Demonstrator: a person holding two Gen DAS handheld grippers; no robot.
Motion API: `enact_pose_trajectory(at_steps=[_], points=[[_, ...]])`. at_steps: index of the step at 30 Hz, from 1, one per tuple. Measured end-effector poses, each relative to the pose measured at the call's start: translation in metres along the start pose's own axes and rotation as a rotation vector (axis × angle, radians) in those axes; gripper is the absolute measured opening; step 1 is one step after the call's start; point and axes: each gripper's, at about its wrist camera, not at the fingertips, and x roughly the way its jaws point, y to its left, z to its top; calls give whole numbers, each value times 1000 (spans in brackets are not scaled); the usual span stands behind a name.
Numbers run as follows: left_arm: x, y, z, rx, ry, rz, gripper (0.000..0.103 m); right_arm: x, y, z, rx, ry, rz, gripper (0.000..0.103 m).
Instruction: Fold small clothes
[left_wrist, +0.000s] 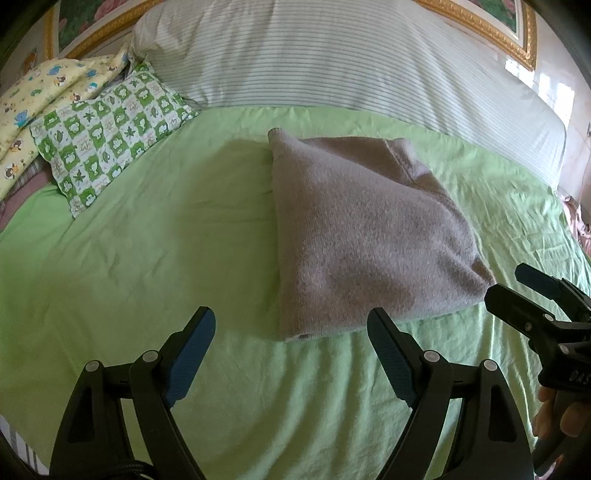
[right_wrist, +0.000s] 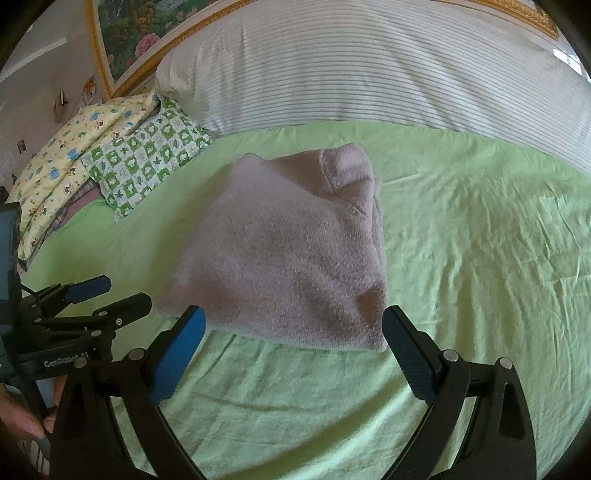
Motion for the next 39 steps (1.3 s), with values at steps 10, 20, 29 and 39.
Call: enact_pose_trajectory(at_steps=[10, 20, 29, 39], points=[[0, -1, 2, 6, -2, 7, 85, -1, -1, 0, -1, 0, -1, 96], [-1, -5, 3, 21, -2, 30, 85, -4, -2, 1, 12, -8, -1, 97], [3, -3, 4, 19, 6, 44, 85, -3, -5, 2, 8, -7, 0, 97], [5, -2, 8, 29, 9, 58, 85, -5, 1, 5, 23, -22, -5, 97]])
